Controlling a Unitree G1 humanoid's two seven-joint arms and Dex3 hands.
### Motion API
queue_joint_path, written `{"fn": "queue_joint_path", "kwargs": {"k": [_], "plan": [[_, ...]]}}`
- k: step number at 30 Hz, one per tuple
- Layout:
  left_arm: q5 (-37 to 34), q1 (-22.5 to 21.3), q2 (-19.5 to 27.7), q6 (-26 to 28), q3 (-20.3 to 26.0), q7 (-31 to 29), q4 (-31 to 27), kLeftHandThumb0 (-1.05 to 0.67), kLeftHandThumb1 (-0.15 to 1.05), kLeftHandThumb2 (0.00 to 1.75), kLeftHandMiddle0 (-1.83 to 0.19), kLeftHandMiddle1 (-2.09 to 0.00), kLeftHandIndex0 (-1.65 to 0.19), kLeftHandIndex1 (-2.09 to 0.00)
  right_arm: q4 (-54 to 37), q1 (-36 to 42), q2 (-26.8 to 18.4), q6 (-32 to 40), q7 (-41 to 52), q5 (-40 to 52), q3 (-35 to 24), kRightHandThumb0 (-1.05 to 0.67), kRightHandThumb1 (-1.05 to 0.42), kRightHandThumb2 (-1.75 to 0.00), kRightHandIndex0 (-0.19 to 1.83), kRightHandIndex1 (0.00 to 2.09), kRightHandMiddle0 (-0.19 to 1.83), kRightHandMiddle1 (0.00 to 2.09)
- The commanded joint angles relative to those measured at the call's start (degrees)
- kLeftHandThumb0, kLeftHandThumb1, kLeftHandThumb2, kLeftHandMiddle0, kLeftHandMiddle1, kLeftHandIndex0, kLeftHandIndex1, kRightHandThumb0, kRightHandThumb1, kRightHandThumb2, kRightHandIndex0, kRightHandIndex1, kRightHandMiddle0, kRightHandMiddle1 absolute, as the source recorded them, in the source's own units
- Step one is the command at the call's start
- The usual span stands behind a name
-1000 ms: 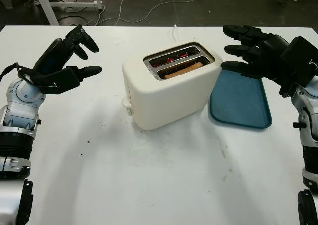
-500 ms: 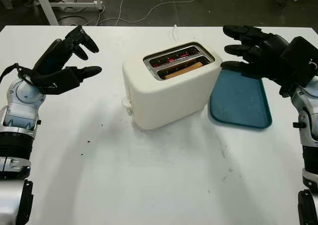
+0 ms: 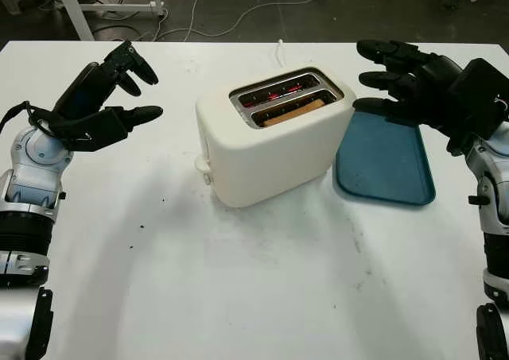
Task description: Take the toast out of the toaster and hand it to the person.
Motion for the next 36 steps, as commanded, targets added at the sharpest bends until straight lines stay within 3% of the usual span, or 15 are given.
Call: {"fn": "queue_joint_path", "kwargs": {"k": [1,36], "plan": [[0.55,0.83,0.56,-0.43,0.08,0.35,-0.27,-1.05,0.92,0.33,-0.04,-1.75,0.0,-1.71,-0.6,-0.07,0.36,0.58,-0.54,0.15,0.12,-0.47,-0.83,0.0,0.0,0.59,0.27,0.04],[-0.59,2.19,0.13,-3.1,1.14,0.96,0.53,-1.05,0.92,0.35,0.0,-1.75,0.0,-1.62,-2.1,1.82,-0.13,-0.32,-0.26,0.0,-0.35,-0.45,-0.83,0.0,0.0,0.57,0.26,0.04]]}}
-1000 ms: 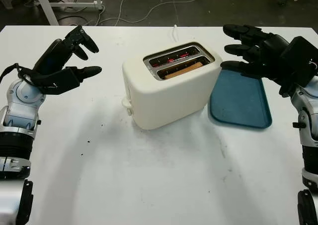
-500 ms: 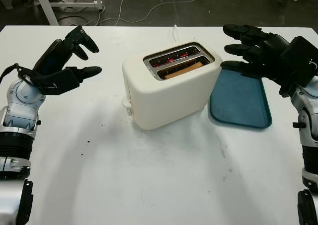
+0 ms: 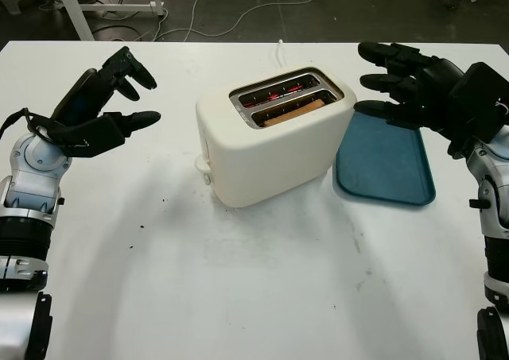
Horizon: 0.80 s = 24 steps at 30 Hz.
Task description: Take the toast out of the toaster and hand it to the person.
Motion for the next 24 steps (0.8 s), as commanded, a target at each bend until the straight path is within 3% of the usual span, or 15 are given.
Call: {"fn": "queue_joint_path", "kwargs": {"k": [1,24], "plan": [[-0.24,0.58,0.08,-1.47,0.61,0.76,0.16,-1.05,0.92,0.35,0.0,-1.75,0.0,-1.62,-1.02,0.37,-0.06,-0.06,-0.33,0.16,-0.14,-0.44,-0.83,0.0,0.0,0.58,0.26,0.04],[-0.95,0.04,-0.04,-1.3,0.58,0.02,0.2,-1.05,0.92,0.34,0.0,-1.75,0.0,-1.62,-0.54,0.33,0.09,-0.21,-0.38,0.34,-0.32,-0.47,-0.83,0.0,0.0,0.58,0.26,0.05]]}}
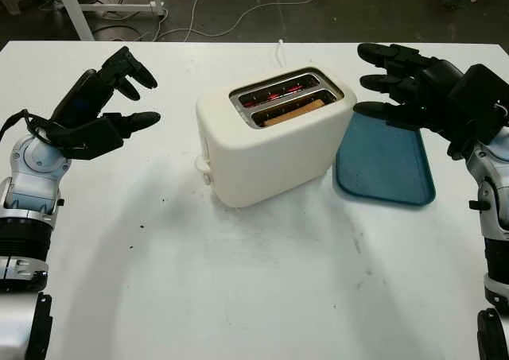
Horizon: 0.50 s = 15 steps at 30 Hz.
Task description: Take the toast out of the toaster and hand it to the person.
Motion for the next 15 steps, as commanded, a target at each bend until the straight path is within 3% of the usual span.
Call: {"fn": "queue_joint_path", "kwargs": {"k": [1,15], "plan": [[-0.42,0.03,-0.01,0.32,0.42,0.09,-0.45,-1.05,0.92,0.34,0.0,-1.75,0.0,-1.62,-0.43,0.29,0.04,-0.15,-0.2,0.33,-0.28,-0.47,-0.83,0.0,0.0,0.57,0.27,0.05],[-1.24,-0.02,-0.1,0.84,0.39,-0.3,-0.73,-1.05,0.92,0.32,0.0,-1.75,0.0,-1.63,-0.49,-0.07,0.04,-0.01,-0.21,0.33,-0.09,-0.45,-0.83,0.0,0.0,0.59,0.26,0.05]]}}
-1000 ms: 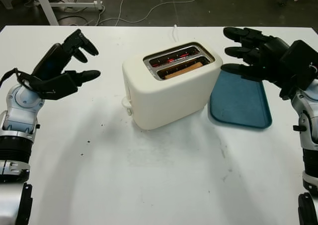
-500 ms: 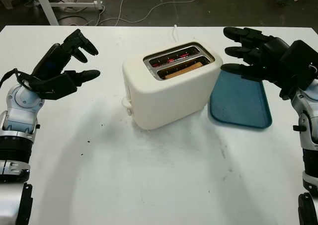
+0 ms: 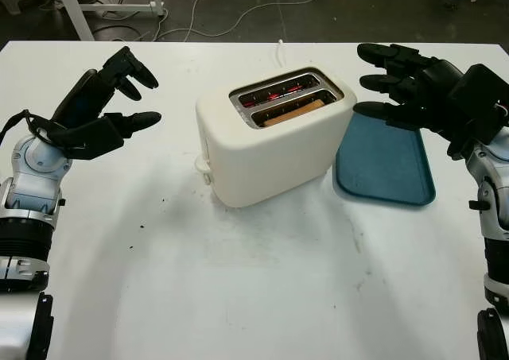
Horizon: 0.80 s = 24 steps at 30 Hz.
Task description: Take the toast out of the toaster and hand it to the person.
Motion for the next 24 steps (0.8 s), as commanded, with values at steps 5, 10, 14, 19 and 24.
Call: {"fn": "queue_joint_path", "kwargs": {"k": [5,10,14,19,24], "plan": [[0.07,0.01,0.17,1.01,0.3,0.03,-1.02,-1.05,0.92,0.32,0.0,-1.75,0.0,-1.64,0.07,-0.17,0.03,-0.8,-0.17,0.03,0.06,-0.47,-0.83,0.0,0.0,0.59,0.27,0.05],[-0.25,-0.04,0.08,0.98,0.35,-0.21,-0.82,-1.05,0.92,0.3,0.0,-1.75,0.0,-1.64,-0.54,-0.17,-0.21,-0.39,-0.16,-0.07,0.1,-0.46,-0.84,0.0,0.0,0.58,0.26,0.05],[-0.21,-0.11,0.15,0.55,0.33,-0.21,-0.53,-1.05,0.92,0.31,0.0,-1.75,0.0,-1.63,-0.31,-0.28,0.07,-0.11,-0.05,0.51,-0.2,-0.44,-0.83,0.0,0.0,0.56,0.25,0.04],[0.09,-0.06,0.25,0.49,0.32,0.07,-0.6,-1.05,0.92,0.33,0.0,-1.75,0.0,-1.63,-0.15,-0.13,-0.03,-0.67,0.04,0.36,-0.16,-0.45,-0.83,0.0,0.0,0.57,0.25,0.05],[0.16,0.01,0.33,0.84,0.28,0.01,-0.9,-1.05,0.92,0.31,0.0,-1.75,0.0,-1.65,-0.31,-0.14,-0.05,-0.38,0.03,0.38,-0.1,-0.43,-0.83,0.0,0.0,0.55,0.25,0.05]]}}
